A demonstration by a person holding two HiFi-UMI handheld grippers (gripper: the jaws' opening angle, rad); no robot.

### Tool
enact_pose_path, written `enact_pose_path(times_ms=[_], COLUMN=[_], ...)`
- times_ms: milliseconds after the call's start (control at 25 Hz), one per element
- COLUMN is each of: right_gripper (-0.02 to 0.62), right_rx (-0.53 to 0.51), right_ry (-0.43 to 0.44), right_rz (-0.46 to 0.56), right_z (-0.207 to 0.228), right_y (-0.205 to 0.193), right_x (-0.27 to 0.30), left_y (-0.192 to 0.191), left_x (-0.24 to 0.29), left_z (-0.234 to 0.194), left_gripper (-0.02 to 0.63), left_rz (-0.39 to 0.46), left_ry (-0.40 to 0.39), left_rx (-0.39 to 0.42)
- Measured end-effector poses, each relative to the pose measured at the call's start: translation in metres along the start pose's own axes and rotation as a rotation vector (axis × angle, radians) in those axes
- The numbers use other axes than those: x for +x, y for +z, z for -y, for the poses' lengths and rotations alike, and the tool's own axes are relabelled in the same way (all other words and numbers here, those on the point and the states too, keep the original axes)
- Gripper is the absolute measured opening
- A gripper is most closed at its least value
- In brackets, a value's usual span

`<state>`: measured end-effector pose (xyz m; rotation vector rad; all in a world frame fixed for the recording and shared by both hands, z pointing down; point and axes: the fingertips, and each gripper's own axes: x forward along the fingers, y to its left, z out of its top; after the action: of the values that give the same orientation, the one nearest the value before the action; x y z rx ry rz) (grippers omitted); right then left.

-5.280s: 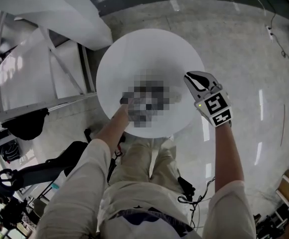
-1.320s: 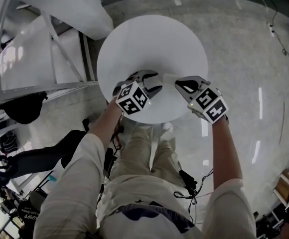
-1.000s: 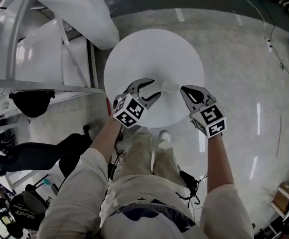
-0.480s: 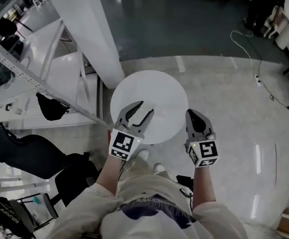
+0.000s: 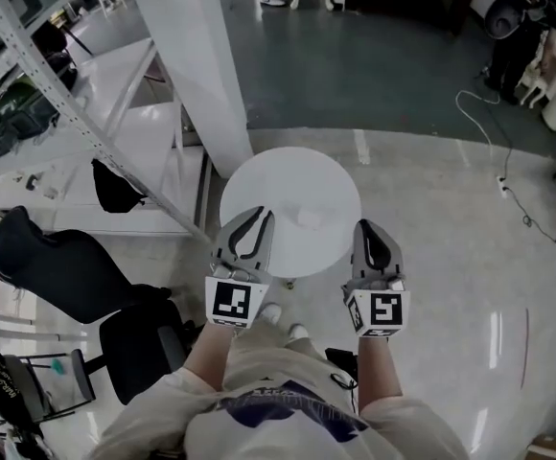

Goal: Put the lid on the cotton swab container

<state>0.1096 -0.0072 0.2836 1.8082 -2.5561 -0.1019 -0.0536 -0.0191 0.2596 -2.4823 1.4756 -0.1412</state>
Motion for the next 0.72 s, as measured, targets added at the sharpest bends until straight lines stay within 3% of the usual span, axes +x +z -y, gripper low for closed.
enact_pose_path(times_ms=[200, 360, 520, 720], right_gripper=[0.009, 0.009, 0.009, 0.009], right_rx=[-0.012, -0.044, -0.119, -0.168], right_ry=[-0.038, -0.08, -0.105, -0.147], right_rz=[0.039, 0.068, 0.101, 0.227], right_z=[-0.008, -0.012, -0.03, -0.053], right_y=[0.01, 0.022, 0.039, 0.075], right_x=[0.003, 0.008, 0.014, 0.014], left_y=[0.018, 0.027, 0.025, 0.043], left_x=[-0.012, -0.014, -0.011, -0.009], left_z=[-0.005, -0.004, -0.02, -0.029], left_gripper=[0.0, 0.0, -0.002, -0.002], left_rz=[0.065, 0.085, 0.111, 0.189], left_ry=[0.05, 0.014, 0.032, 0.011], left_rx=[0.008, 0.065, -0.08, -0.104])
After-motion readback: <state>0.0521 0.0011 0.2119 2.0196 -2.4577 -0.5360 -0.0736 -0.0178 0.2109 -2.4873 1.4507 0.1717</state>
